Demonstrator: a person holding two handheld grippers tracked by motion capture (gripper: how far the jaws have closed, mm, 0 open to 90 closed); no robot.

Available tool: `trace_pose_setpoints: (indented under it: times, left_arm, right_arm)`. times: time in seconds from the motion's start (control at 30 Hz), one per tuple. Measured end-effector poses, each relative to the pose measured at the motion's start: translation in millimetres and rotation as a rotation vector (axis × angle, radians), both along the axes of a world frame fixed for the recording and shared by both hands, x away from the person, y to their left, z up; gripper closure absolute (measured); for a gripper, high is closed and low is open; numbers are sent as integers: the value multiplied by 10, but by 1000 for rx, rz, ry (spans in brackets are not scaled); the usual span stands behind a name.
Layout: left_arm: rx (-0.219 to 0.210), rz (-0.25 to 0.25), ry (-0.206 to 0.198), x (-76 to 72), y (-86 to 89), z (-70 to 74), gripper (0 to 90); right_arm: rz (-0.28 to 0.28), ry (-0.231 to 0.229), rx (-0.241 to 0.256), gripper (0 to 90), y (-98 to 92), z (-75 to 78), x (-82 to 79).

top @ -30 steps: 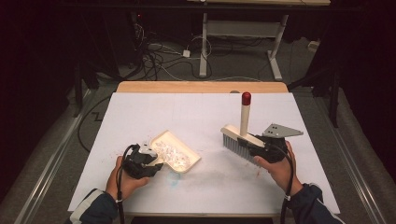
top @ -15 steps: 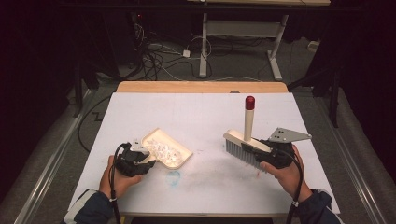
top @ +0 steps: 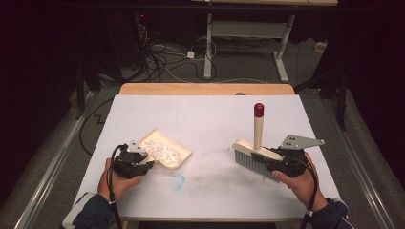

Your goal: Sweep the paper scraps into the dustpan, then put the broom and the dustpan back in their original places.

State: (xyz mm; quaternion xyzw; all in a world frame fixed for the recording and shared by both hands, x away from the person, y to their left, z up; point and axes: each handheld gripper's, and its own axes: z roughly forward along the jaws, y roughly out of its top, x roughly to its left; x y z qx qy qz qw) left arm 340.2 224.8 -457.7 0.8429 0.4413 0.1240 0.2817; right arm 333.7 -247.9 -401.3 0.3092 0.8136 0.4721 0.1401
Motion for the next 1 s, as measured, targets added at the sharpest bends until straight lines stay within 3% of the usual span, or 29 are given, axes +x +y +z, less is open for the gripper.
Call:
trace_pose_setpoints:
  times: [0.57, 0.73, 1.0]
  left_arm:
    - [10, 83, -23, 64, 175, -13, 634]
    - [-8, 123, -26, 82, 184, -17, 634]
    - [-26, 167, -29, 178, 124, -46, 634]
  right_arm:
    - [76, 79, 21, 672, -6, 14, -99]
    - [120, 114, 50, 672, 8, 51, -179]
    - [144, 191, 27, 672, 15, -24, -140]
